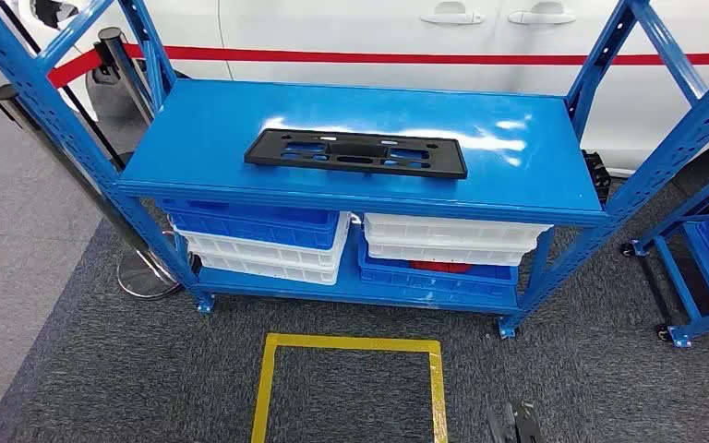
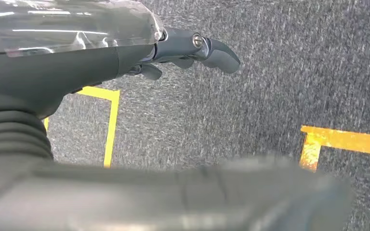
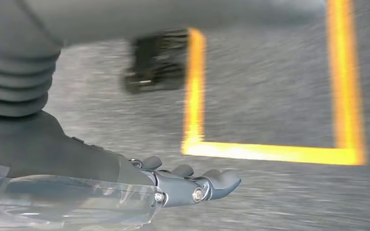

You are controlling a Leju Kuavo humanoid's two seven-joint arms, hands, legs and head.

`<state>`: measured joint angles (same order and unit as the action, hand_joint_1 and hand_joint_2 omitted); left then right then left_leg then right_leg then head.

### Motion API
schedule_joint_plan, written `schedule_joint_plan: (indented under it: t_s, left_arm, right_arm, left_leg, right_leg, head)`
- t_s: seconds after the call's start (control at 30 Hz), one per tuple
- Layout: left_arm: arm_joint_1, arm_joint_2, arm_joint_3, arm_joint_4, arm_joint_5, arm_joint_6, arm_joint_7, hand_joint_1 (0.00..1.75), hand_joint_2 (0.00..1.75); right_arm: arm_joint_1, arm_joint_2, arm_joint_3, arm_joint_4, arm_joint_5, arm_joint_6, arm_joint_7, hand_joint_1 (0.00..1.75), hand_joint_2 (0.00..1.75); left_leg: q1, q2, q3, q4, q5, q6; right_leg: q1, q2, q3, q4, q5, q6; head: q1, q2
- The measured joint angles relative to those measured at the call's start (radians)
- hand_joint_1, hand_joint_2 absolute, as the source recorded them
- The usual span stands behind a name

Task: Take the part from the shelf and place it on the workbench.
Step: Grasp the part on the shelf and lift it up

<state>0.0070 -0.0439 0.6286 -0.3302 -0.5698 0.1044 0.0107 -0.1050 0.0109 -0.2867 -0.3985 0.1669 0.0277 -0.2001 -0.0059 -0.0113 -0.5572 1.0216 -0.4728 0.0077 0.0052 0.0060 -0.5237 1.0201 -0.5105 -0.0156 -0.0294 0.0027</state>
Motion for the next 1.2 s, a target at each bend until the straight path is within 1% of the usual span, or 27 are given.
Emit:
schedule_joint_plan:
  t_s: [0.13, 0.37, 0.8, 1.03, 1.17, 1.2]
  left_arm:
    - [-0.013, -0.007, 0.052, 0.01, -0.05, 0.009, 0.0, 0.0, 0.0]
    - [-0.034, -0.017, 0.149, 0.027, -0.134, 0.016, -0.003, 0.0, 0.0]
    - [-0.063, -0.034, 0.299, 0.052, -0.248, 0.023, -0.016, 0.0, 0.0]
    - [-0.078, -0.039, 0.37, 0.063, -0.305, 0.023, -0.024, 0.0, 0.0]
    - [-0.089, -0.041, 0.414, 0.071, -0.339, 0.023, -0.029, 0.0, 0.0]
    - [-0.092, -0.041, 0.424, 0.073, -0.348, 0.023, -0.03, 0.0, 0.0]
  right_arm:
    - [-0.031, 0.006, 0.0, -0.06, -0.02, 0.04, -0.045, 0.0, 1.75]
    - [-0.073, 0.03, 0.019, -0.246, -0.084, 0.131, -0.121, 0.0, 1.75]
    - [-0.105, 0.096, 0.133, -0.653, -0.183, 0.316, -0.234, 0.0, 1.75]
    - [-0.117, 0.136, 0.192, -0.854, -0.234, 0.419, -0.29, 0.0, 1.75]
    - [-0.125, 0.156, 0.233, -0.968, -0.264, 0.479, -0.323, 0.0, 0.0]
    - [-0.127, 0.161, 0.245, -0.995, -0.272, 0.493, -0.331, 0.0, 0.0]
  left_leg:
    - [0.0, 0.0, 0.0, 0.0, 0.0, 0.0]
    - [0.0, 0.0, 0.0, 0.0, 0.0, 0.0]
    - [0.0, 0.0, 0.0, 0.0, 0.0, 0.0]
    - [-0.004, -0.001, -0.001, 0.002, 0.0, 0.0]
    - [-0.007, -0.001, -0.002, 0.005, -0.002, 0.004]
    - [-0.008, -0.001, -0.002, 0.005, -0.002, 0.006]
  right_leg:
    - [0.0, 0.0, 0.0, 0.0, 0.0, 0.0]
    - [0.0, 0.0, 0.0, 0.0, 0.0, 0.0]
    - [0.0, 0.0, 0.0, 0.0, 0.0, 0.0]
    - [-0.002, 0.0, 0.0, 0.0, 0.001, 0.001]
    - [-0.005, 0.0, -0.001, 0.0, 0.001, 0.005]
    - [-0.006, 0.0, -0.001, -0.001, 0.002, 0.007]
  head:
    - [0.0, 0.0]
    - [0.0, 0.0]
    - [0.0, 0.0]
    - [0.0, 0.0]
    - [0.0, 0.0]
    - [0.0, 0.0]
